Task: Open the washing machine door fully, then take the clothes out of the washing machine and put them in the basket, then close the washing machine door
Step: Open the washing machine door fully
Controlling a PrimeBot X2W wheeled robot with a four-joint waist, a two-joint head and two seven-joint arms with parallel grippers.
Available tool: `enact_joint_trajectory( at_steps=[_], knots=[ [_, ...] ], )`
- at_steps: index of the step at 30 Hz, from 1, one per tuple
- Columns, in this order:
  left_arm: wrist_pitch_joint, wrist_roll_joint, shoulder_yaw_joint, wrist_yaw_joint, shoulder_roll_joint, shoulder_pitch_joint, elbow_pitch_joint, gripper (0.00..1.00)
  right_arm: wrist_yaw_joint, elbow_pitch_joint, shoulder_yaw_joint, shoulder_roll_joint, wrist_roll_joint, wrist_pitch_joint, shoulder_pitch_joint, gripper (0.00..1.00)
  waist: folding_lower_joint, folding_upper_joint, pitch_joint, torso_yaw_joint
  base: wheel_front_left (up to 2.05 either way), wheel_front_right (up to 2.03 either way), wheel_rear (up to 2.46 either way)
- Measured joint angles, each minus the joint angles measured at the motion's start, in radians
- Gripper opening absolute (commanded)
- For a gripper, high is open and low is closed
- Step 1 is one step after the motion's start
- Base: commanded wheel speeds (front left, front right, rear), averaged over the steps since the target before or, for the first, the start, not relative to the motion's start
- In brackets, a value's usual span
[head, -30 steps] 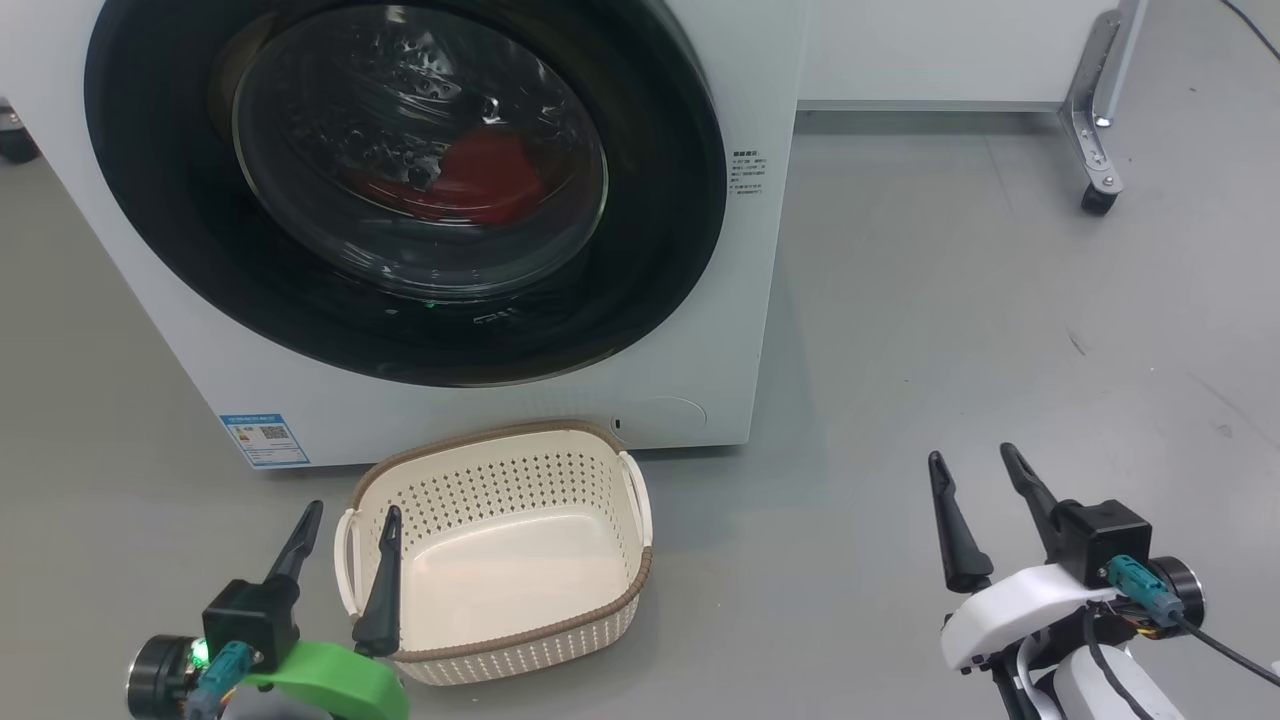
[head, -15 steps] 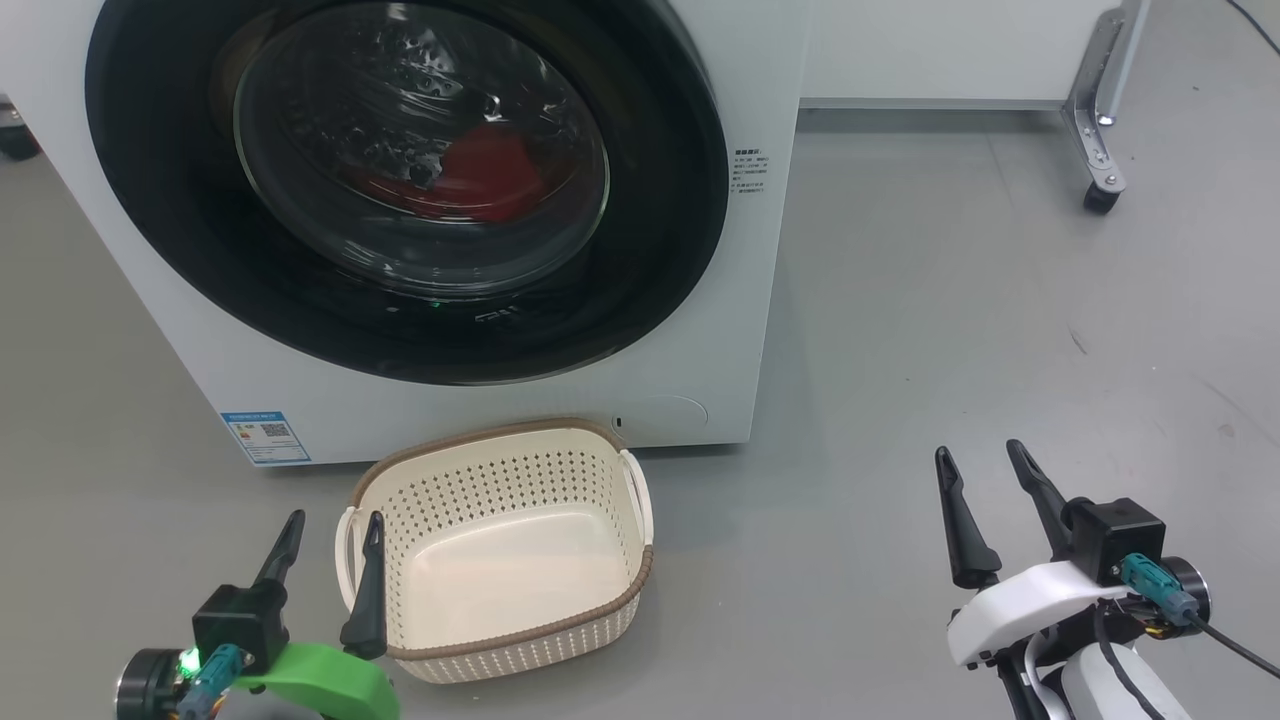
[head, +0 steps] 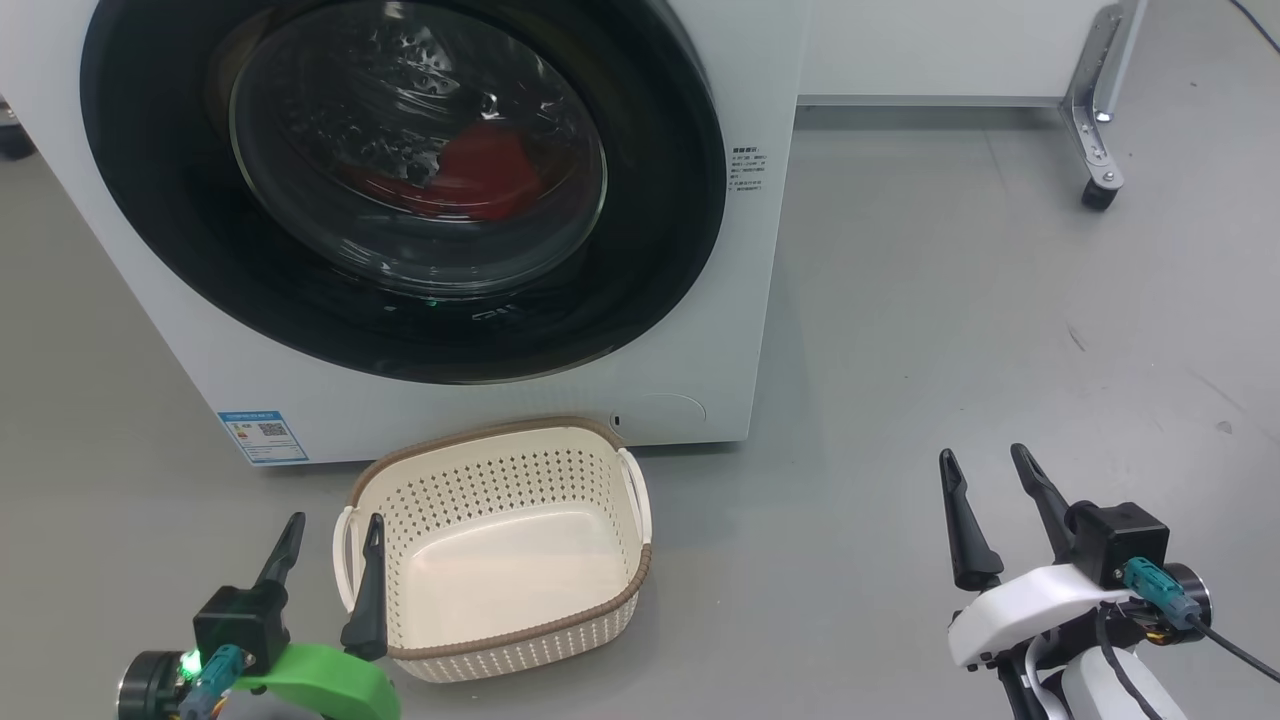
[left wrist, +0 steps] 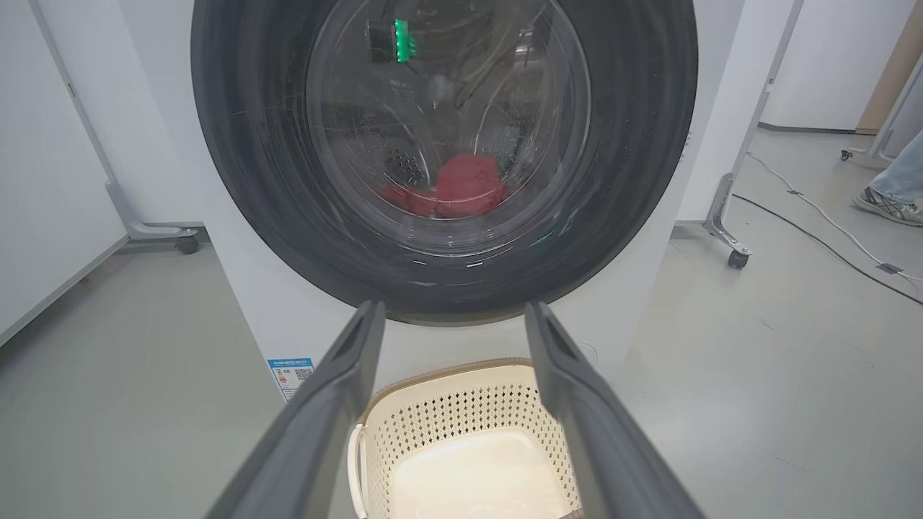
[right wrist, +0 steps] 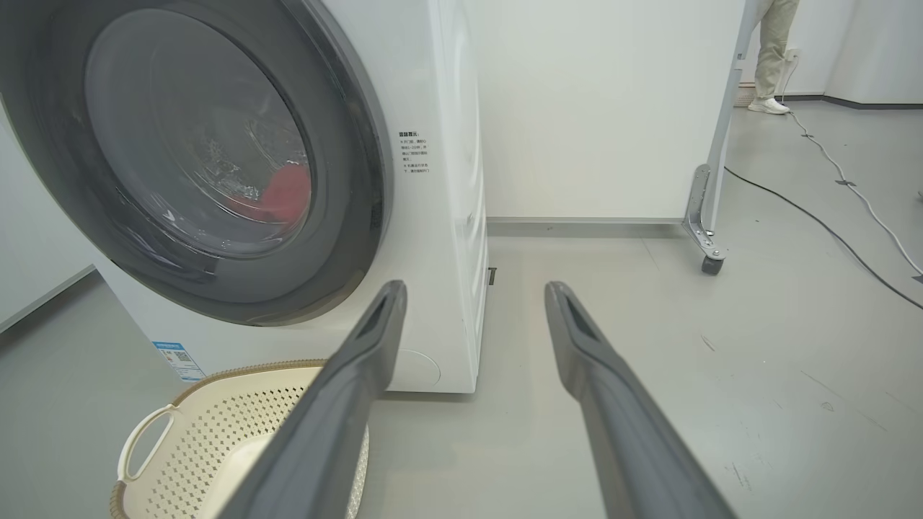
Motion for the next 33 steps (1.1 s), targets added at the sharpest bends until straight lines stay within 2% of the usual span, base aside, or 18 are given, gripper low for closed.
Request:
enact_joint_trajectory(
  at_steps=[7, 8, 9, 17, 23, 27, 33],
  knots=[
    [0.0, 0.0, 0.001, 0.004, -0.002, 0.0, 0.006, 1.0, 0.001, 0.0, -0.009, 0.005, -0.01, 0.0, 0.0, 1.0, 0.0, 0.0, 0.002, -0.001, 0.0, 0.0, 0.0],
    [0.0, 0.0, 0.001, 0.004, -0.002, 0.0, 0.006, 1.0, 0.001, 0.0, -0.01, 0.006, -0.01, 0.0, 0.0, 0.75, 0.0, 0.0, 0.002, -0.001, 0.0, 0.0, 0.0],
    [0.0, 0.0, 0.001, 0.004, -0.002, 0.0, 0.007, 1.0, 0.002, 0.001, -0.011, 0.006, -0.01, 0.0, 0.0, 0.0, 0.0, 0.0, 0.002, -0.001, 0.0, 0.0, 0.0],
    [0.0, 0.0, 0.004, 0.004, -0.007, 0.0, 0.009, 1.0, 0.013, 0.002, -0.012, 0.012, -0.016, 0.0, 0.001, 0.0, 0.0, 0.0, 0.006, 0.0, 0.0, 0.0, 0.0],
    [0.0, 0.001, 0.006, 0.004, -0.009, 0.0, 0.011, 1.0, 0.044, 0.005, -0.032, 0.031, 0.026, 0.0, 0.001, 0.0, 0.0, 0.0, 0.009, 0.002, 0.0, 0.0, 0.0],
    [0.0, 0.002, 0.007, 0.004, -0.01, -0.001, 0.009, 1.0, 0.069, 0.007, -0.072, 0.045, 0.121, 0.0, 0.001, 0.0, 0.0, 0.0, 0.02, 0.003, 0.0, 0.0, 0.0],
    [0.0, 0.002, 0.006, 0.004, -0.012, -0.01, -0.005, 1.0, 0.108, 0.035, -0.137, 0.061, 0.358, -0.002, -0.002, 0.0, 0.0, 0.0, 0.046, 0.008, 0.0, 0.0, 0.0]
  ],
)
